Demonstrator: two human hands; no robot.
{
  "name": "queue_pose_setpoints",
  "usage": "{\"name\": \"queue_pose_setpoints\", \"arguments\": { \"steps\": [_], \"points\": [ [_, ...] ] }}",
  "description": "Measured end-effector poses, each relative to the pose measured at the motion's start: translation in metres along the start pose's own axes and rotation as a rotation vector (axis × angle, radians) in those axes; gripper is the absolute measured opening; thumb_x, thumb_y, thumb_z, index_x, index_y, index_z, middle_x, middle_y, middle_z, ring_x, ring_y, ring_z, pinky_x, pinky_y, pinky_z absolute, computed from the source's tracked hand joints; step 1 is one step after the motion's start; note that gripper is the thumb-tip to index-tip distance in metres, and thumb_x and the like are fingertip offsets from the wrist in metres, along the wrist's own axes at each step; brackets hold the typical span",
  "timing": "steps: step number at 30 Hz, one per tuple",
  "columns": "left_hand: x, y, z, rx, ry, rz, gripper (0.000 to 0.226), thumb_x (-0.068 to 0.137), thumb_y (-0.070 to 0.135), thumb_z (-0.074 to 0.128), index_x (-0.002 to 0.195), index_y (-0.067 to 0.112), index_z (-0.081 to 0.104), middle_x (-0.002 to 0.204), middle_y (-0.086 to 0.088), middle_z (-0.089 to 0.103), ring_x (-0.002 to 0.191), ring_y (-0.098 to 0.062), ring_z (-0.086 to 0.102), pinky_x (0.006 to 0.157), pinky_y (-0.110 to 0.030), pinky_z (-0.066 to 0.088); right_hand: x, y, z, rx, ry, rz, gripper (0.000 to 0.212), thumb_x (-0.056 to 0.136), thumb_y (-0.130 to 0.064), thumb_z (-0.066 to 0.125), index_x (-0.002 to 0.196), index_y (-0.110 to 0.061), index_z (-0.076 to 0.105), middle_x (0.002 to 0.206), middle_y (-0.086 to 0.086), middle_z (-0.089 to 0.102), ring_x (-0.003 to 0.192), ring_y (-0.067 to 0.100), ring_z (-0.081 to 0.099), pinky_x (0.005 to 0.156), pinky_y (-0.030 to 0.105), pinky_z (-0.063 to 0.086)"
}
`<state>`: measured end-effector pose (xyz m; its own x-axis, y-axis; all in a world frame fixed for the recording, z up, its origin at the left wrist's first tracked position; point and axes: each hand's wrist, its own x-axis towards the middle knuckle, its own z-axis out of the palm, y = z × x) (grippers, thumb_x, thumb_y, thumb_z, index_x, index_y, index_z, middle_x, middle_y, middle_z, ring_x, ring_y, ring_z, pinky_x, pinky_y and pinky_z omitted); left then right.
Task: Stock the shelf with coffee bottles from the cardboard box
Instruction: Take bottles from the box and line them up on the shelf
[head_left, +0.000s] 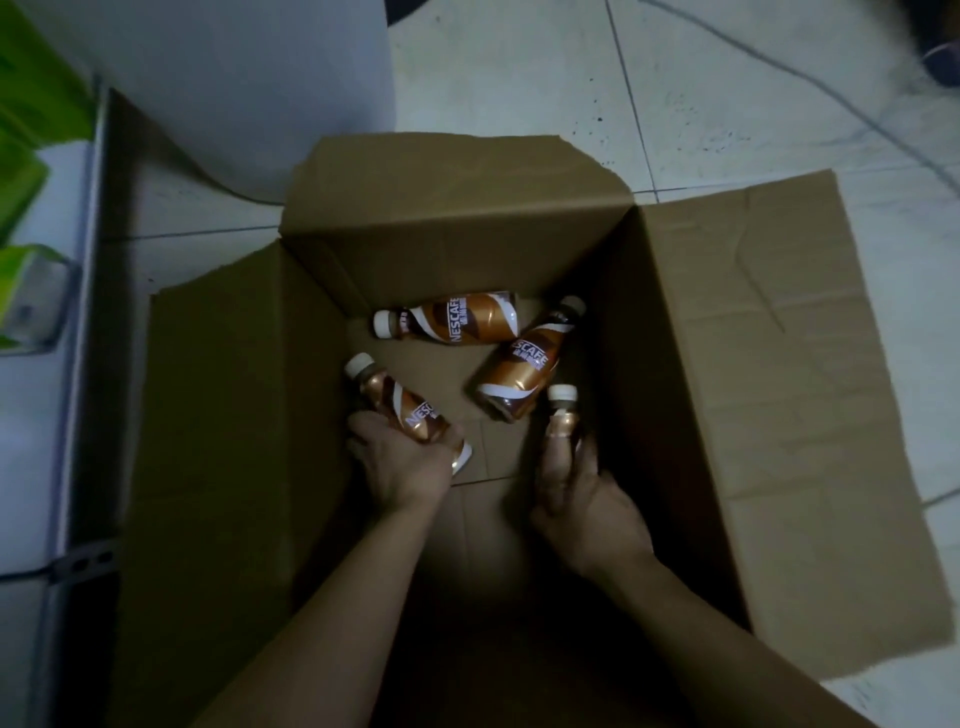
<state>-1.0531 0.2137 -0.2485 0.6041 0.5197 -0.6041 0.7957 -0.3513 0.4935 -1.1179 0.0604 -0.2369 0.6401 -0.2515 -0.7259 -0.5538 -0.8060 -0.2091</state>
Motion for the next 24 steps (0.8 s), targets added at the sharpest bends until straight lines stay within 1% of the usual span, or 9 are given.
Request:
{"name": "queue_pose_setpoints", "arguments": {
  "steps": [2, 4, 7, 9, 11, 13, 15, 19, 24],
  "points": [
    [0.001, -0.005, 0.001, -0.083, -0.066, -0.076, 0.091, 0.053, 0.027, 0.092, 0.126, 0.019, 0.038, 0.132, -0.01, 0.052, 0.115, -0.035, 0.056, 0.093, -0.047, 0.05, 0.002, -0.001, -0.001, 0.089, -0.011, 0.075, 0.091, 0.082, -0.041, 0.069, 0.149, -0.012, 0.014, 0.136, 0.013, 0.051, 0.117, 0.028, 0.056, 0.092, 0.035, 0.049],
    [0.002, -0.009, 0.0, -0.184, -0.159, -0.183, 0.086, 0.048, 0.035, 0.091, 0.121, 0.021, 0.047, 0.126, -0.007, 0.061, 0.108, -0.033, 0.061, 0.091, -0.049, 0.052, 0.005, -0.006, -0.004, 0.13, -0.029, 0.116, 0.083, 0.08, -0.044, 0.071, 0.143, -0.012, 0.027, 0.13, 0.011, 0.055, 0.115, 0.027, 0.057, 0.084, 0.03, 0.046],
    [-0.008, -0.007, -0.009, -0.252, -0.276, -0.275, 0.063, 0.067, 0.023, 0.085, 0.122, 0.016, 0.055, 0.117, -0.008, 0.065, 0.104, -0.03, 0.063, 0.091, -0.048, 0.053, 0.009, -0.009, -0.009, 0.254, -0.071, 0.167, 0.079, 0.077, -0.042, 0.076, 0.138, -0.011, 0.036, 0.13, 0.01, 0.055, 0.116, 0.026, 0.056, 0.079, 0.027, 0.041],
    [-0.02, -0.005, -0.023, -0.25, -0.373, -0.294, 0.054, 0.074, 0.018, 0.081, 0.121, 0.014, 0.055, 0.111, -0.008, 0.066, 0.098, -0.028, 0.065, 0.083, -0.043, 0.055, 0.008, -0.004, -0.012, 0.429, -0.147, 0.184, 0.074, 0.075, -0.033, 0.08, 0.135, -0.01, 0.043, 0.128, 0.01, 0.058, 0.11, 0.026, 0.059, 0.084, 0.03, 0.047],
    [-0.036, 0.0, -0.044, -0.26, -0.5, -0.287, 0.045, 0.077, 0.017, 0.079, 0.114, 0.014, 0.053, 0.097, -0.005, 0.064, 0.085, -0.023, 0.064, 0.068, -0.038, 0.054, -0.005, 0.002, -0.018, 0.651, -0.255, 0.166, 0.071, 0.07, -0.025, 0.083, 0.132, -0.014, 0.05, 0.121, 0.009, 0.064, 0.103, 0.025, 0.064, 0.085, 0.039, 0.055],
    [-0.057, 0.004, -0.07, -0.263, -0.589, -0.237, 0.034, 0.078, 0.014, 0.078, 0.1, 0.018, 0.052, 0.089, -0.001, 0.06, 0.078, -0.02, 0.062, 0.065, -0.037, 0.053, -0.031, 0.0, -0.027, 0.787, -0.315, 0.087, 0.069, 0.07, -0.019, 0.083, 0.131, -0.018, 0.05, 0.118, 0.007, 0.066, 0.1, 0.024, 0.067, 0.078, 0.037, 0.057],
    [-0.078, 0.007, -0.096, -0.262, -0.6, -0.14, 0.035, 0.076, 0.013, 0.079, 0.091, 0.024, 0.05, 0.095, 0.0, 0.061, 0.082, -0.019, 0.062, 0.069, -0.038, 0.055, -0.06, -0.009, -0.038, 0.853, -0.322, -0.017, 0.069, 0.07, -0.016, 0.082, 0.131, -0.019, 0.05, 0.117, 0.006, 0.066, 0.099, 0.023, 0.069, 0.075, 0.035, 0.057],
    [-0.119, 0.016, -0.157, -0.255, -0.516, 0.116, 0.064, 0.069, 0.014, 0.085, 0.121, 0.023, 0.047, 0.111, 0.0, 0.065, 0.095, -0.017, 0.065, 0.081, -0.038, 0.056, -0.12, -0.04, -0.079, 0.94, -0.361, -0.271, 0.056, 0.073, -0.006, 0.078, 0.124, -0.019, 0.057, 0.113, 0.005, 0.071, 0.098, 0.021, 0.071, 0.071, 0.03, 0.058],
    [-0.187, 0.045, -0.243, -0.359, -0.318, 0.421, 0.047, 0.078, 0.018, 0.078, 0.118, 0.019, 0.053, 0.106, -0.003, 0.069, 0.095, -0.018, 0.068, 0.088, -0.041, 0.055, -0.221, -0.084, -0.144, 0.91, -0.242, -0.617, 0.055, 0.074, -0.001, 0.077, 0.12, -0.023, 0.058, 0.109, 0.004, 0.071, 0.088, 0.013, 0.073, 0.064, 0.021, 0.057]
  ]
}}
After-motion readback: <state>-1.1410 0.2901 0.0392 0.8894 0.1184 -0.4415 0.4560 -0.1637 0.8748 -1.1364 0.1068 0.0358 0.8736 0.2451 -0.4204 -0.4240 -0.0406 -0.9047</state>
